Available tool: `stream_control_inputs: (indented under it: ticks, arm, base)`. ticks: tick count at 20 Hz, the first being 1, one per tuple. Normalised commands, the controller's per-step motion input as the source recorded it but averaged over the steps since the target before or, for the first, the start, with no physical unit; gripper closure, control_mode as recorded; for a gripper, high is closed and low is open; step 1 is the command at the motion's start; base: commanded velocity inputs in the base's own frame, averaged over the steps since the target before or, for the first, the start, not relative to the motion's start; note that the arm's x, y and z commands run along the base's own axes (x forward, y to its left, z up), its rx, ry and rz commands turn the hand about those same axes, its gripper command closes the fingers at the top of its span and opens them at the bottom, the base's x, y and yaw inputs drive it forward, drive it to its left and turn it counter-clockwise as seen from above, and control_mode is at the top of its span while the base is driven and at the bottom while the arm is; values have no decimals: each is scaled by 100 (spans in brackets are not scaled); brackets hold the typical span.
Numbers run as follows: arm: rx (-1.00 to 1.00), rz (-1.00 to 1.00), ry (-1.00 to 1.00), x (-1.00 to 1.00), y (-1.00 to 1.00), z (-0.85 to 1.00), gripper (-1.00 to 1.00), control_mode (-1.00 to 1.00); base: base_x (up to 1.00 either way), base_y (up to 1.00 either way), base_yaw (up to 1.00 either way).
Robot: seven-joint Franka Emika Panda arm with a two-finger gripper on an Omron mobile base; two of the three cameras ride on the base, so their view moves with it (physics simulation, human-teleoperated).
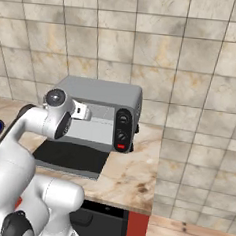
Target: Pick up the heated bread from the toaster oven and place it in the bowl. Then move the bread bowl to the dining counter.
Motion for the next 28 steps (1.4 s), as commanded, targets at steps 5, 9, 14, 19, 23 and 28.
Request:
stream_control_inputs:
  ticks: [5, 9, 14, 19, 23, 28]
  arm:
    - [0, 0, -4, 32, 0, -24, -100, -100]
    - [0, 0, -2, 31, 0, -14, -100, -100]
    - [0, 0, 0, 32, 0, -15, -100, -100]
    - [0, 0, 0, 34, 0, -6, -100, -100]
    - [0, 0, 0, 37, 0, -4, -100, -100]
    - [0, 0, 0, 33, 0, -16, -100, -100]
  base:
    - [0, 0, 0]
    - [0, 0, 0]
    - [0, 0, 0]
    - [0, 0, 0]
    - [0, 0, 0]
    - [0, 0, 0]
